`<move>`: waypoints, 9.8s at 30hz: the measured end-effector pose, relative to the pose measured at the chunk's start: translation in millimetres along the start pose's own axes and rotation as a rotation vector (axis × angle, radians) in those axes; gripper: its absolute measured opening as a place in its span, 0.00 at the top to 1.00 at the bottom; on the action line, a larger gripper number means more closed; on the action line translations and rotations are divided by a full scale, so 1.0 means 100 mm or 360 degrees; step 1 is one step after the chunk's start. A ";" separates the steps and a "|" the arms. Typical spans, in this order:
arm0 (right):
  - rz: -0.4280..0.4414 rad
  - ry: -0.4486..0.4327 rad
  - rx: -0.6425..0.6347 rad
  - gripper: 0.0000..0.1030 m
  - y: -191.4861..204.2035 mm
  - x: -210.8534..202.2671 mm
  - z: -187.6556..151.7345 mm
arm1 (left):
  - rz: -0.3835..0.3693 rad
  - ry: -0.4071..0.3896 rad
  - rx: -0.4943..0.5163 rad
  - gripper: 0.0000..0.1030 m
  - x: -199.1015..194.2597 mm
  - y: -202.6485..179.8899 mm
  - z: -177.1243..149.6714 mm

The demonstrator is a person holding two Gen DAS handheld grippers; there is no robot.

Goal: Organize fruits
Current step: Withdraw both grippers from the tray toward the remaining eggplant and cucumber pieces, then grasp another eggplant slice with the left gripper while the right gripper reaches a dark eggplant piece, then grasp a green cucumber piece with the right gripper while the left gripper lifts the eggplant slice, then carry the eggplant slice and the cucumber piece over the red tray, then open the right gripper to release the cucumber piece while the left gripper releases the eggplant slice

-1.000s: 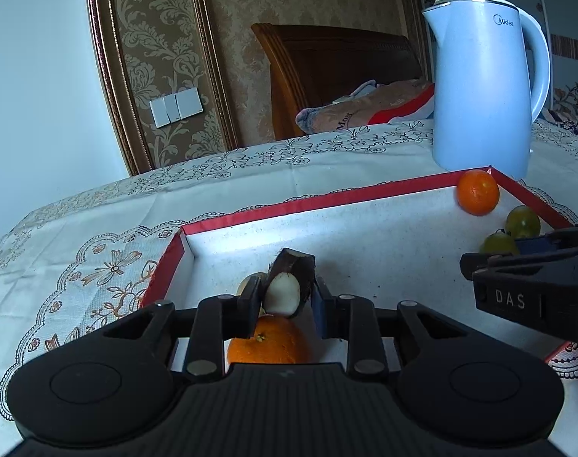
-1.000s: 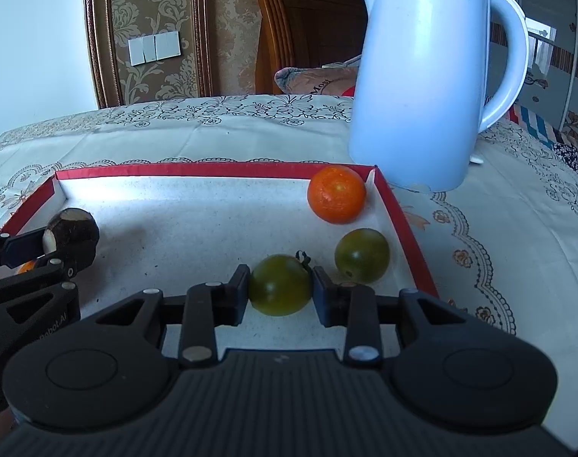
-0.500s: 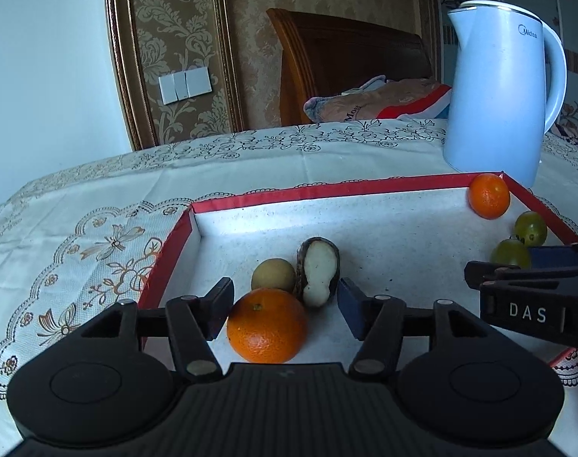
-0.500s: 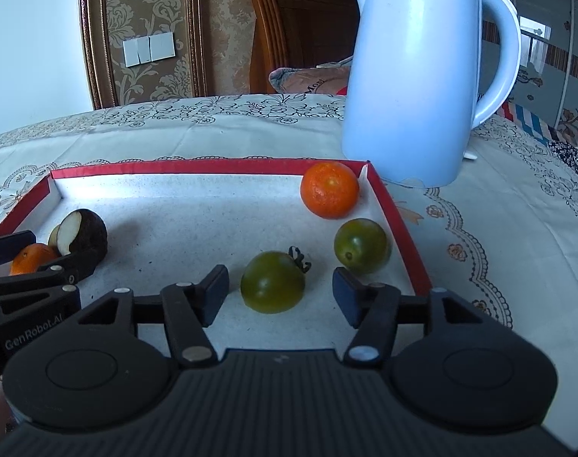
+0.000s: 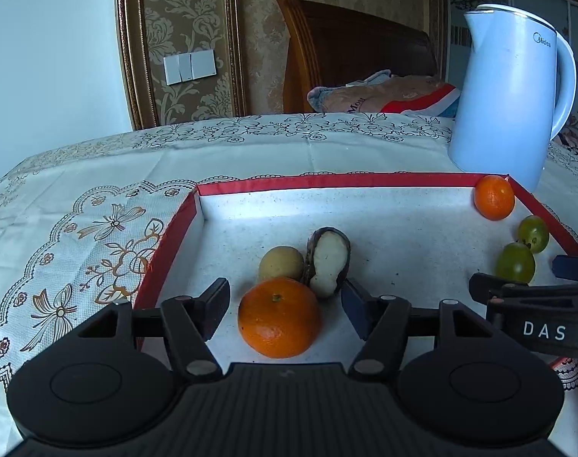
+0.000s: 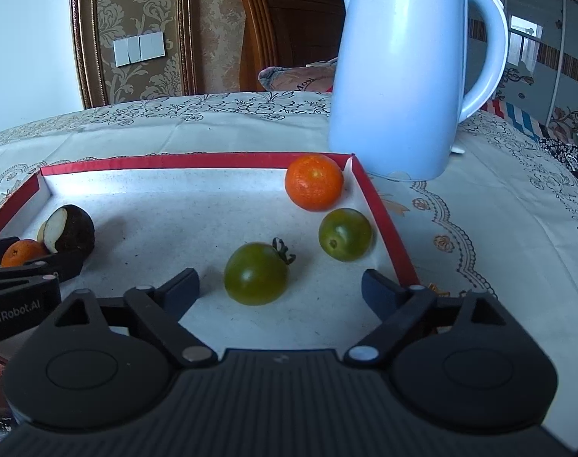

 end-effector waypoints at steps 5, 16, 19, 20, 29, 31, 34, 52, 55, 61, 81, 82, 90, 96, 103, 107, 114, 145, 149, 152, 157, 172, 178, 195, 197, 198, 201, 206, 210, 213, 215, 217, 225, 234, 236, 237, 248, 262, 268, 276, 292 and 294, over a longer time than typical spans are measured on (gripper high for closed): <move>0.0023 -0.0009 -0.0007 0.04 -0.01 -0.02 -0.03 | 0.0008 0.0006 0.0012 0.37 0.00 0.00 -0.01; 0.0069 -0.0019 0.0005 0.02 -0.04 -0.11 -0.12 | 0.0013 -0.0029 -0.0001 0.37 -0.10 0.07 -0.08; 0.0067 -0.0027 0.0001 0.02 -0.03 -0.14 -0.14 | 0.0014 -0.0037 -0.0001 0.37 -0.14 0.10 -0.11; 0.0071 -0.0030 0.0003 0.02 -0.03 -0.15 -0.14 | 0.0014 -0.0042 -0.0002 0.37 -0.16 0.11 -0.13; 0.0093 -0.0088 0.0001 0.00 -0.05 -0.30 -0.27 | -0.0033 -0.0071 -0.0044 0.37 -0.32 0.23 -0.22; 0.0089 -0.0103 -0.0014 0.00 -0.03 -0.34 -0.29 | -0.0045 -0.0075 -0.0054 0.37 -0.36 0.25 -0.25; 0.0087 -0.0136 -0.0036 0.00 -0.02 -0.40 -0.35 | -0.0057 -0.0085 -0.0059 0.37 -0.40 0.27 -0.28; 0.0297 -0.0235 0.0067 0.00 -0.23 -0.76 -0.66 | -0.0212 -0.0258 0.0211 0.23 -0.90 0.19 -0.75; 0.0296 -0.0232 0.0088 0.00 -0.25 -0.75 -0.66 | -0.0260 -0.0261 0.0287 0.23 -0.92 0.12 -0.79; 0.0297 -0.0223 0.0078 0.00 -0.24 -0.74 -0.67 | -0.0304 -0.0214 0.0422 0.23 -0.87 -0.02 -0.84; 0.0277 -0.0200 0.0081 0.00 -0.23 -0.72 -0.67 | -0.0394 -0.0106 0.0583 0.23 -0.78 -0.16 -0.92; 0.0277 -0.0200 0.0081 0.00 -0.23 -0.72 -0.67 | -0.0406 -0.0107 0.0599 0.23 -0.79 -0.17 -0.92; 0.0274 -0.0197 0.0079 0.00 -0.22 -0.71 -0.67 | -0.0435 -0.0094 0.0655 0.23 -0.77 -0.23 -0.93; 0.0272 -0.0197 0.0079 0.00 -0.22 -0.71 -0.67 | -0.0435 -0.0010 0.0607 0.23 -0.68 -0.19 -0.88; 0.0261 -0.0192 0.0073 0.00 -0.21 -0.71 -0.67 | -0.0399 -0.0079 0.0741 0.23 -0.71 -0.29 -0.90; 0.0260 -0.0186 0.0074 0.00 -0.22 -0.70 -0.67 | -0.0408 -0.0080 0.0783 0.27 -0.71 -0.33 -0.92; 0.0254 -0.0180 0.0073 0.00 -0.21 -0.69 -0.67 | -0.0391 -0.0098 0.0804 0.53 -0.72 -0.34 -0.92; 0.0353 -0.0219 -0.0607 0.00 0.26 -0.97 -1.01 | -0.0114 0.0011 0.0309 0.36 -0.66 0.22 -0.88; 0.0294 -0.0209 -0.0671 0.00 0.39 -0.92 -0.97 | -0.0104 0.0014 0.0304 0.32 -0.66 0.23 -0.88; 0.0291 -0.0207 -0.0693 0.02 0.44 -0.89 -0.93 | -0.0105 0.0016 0.0302 0.31 -0.66 0.22 -0.88; 0.0322 -0.0159 -0.0710 0.15 0.44 -0.82 -0.91 | -0.0115 0.0021 0.0293 0.31 -0.65 0.24 -0.88; 0.0428 -0.0086 -0.0738 0.64 0.46 -0.75 -0.91 | -0.0148 -0.0012 0.0369 0.31 -0.69 0.18 -0.90; 0.0418 -0.0095 -0.0709 0.64 0.45 -0.76 -0.90 | -0.0182 -0.0022 0.0415 0.57 -0.71 0.13 -0.92; 0.0469 -0.0254 -0.0507 0.64 0.22 -0.97 -0.87 | -0.0237 -0.0201 0.0465 0.83 -0.90 0.10 -0.94; 0.0465 -0.0254 -0.0495 0.64 0.21 -0.96 -0.86 | -0.0236 -0.0215 0.0483 0.87 -0.92 0.08 -0.95; 0.0463 -0.0258 -0.0487 0.64 0.20 -0.96 -0.86 | -0.0238 -0.0216 0.0488 0.87 -0.93 0.07 -0.95; 0.0489 -0.0245 -0.0485 0.64 0.19 -0.95 -0.86 | -0.0254 -0.0207 0.0455 0.87 -0.93 0.11 -0.94; 0.0504 -0.0237 -0.0470 0.64 0.18 -0.94 -0.87 | -0.0327 -0.0250 0.0338 0.49 -1.04 0.26 -0.97; 0.0513 -0.0217 -0.0468 0.64 0.18 -0.91 -0.86 | -0.0274 -0.0334 0.0339 0.14 -1.11 0.25 -1.02; 0.0513 -0.0223 -0.0464 0.64 0.18 -0.92 -0.87 | -0.0246 -0.0280 0.0398 0.14 -1.05 0.18 -1.03; 0.0517 -0.0219 -0.0453 0.64 0.17 -0.91 -0.86 | -0.0188 -0.0246 0.0431 0.14 -1.00 0.13 -1.03; 0.0518 -0.0215 -0.0442 0.64 0.16 -0.90 -0.86 | -0.0186 -0.0224 0.0445 0.23 -0.98 0.12 -1.05; 0.0524 -0.0218 -0.0436 0.64 0.15 -0.90 -0.86 | -0.0164 -0.0155 0.0491 0.68 -0.93 0.09 -1.09; 0.0511 -0.0319 -0.0327 0.64 0.06 -1.00 -0.72 | -0.0163 -0.0216 0.0461 0.68 -1.02 0.09 -0.98; 0.0501 -0.0327 -0.0297 0.64 0.05 -1.00 -0.64 | -0.0176 -0.0218 0.0432 0.68 -1.02 0.12 -0.92; 0.0493 -0.0327 -0.0282 0.64 0.04 -0.99 -0.60 | -0.0177 -0.0217 0.0414 0.68 -1.02 0.14 -0.88; 0.0342 -0.0235 -0.0239 0.64 0.13 -0.69 -0.22 | -0.0155 -0.0143 0.0197 0.68 -0.76 0.23 -0.35; 0.0255 0.0010 -0.0203 0.64 0.16 -0.23 -0.07 | -0.0071 0.0006 0.0125 0.68 -0.32 0.16 -0.17; 0.0243 0.0038 -0.0186 0.63 0.16 -0.15 0.00 | 0.0031 -0.0019 0.0164 0.68 -0.18 0.08 -0.11; 0.0196 0.0019 -0.0149 0.64 0.18 -0.03 0.13 | 0.0110 -0.0046 0.0145 0.68 -0.06 0.07 0.01; 0.0213 0.0022 -0.0092 0.60 0.15 -0.02 0.13 | 0.0111 -0.0028 0.0117 0.66 0.00 0.08 -0.03; 0.0211 0.0014 -0.0089 0.56 0.14 -0.03 0.12 | 0.0100 -0.0026 0.0107 0.66 0.00 0.09 -0.03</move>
Point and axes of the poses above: each gripper's, at about its wrist camera, not at the fingertips, and x roughly the way its jaws point, y to its left, z to its top, the point moved 2 cm from there along x, roughly the way its jaws point, and after that the axes turned 13 degrees about y, right-handed, at the moved point
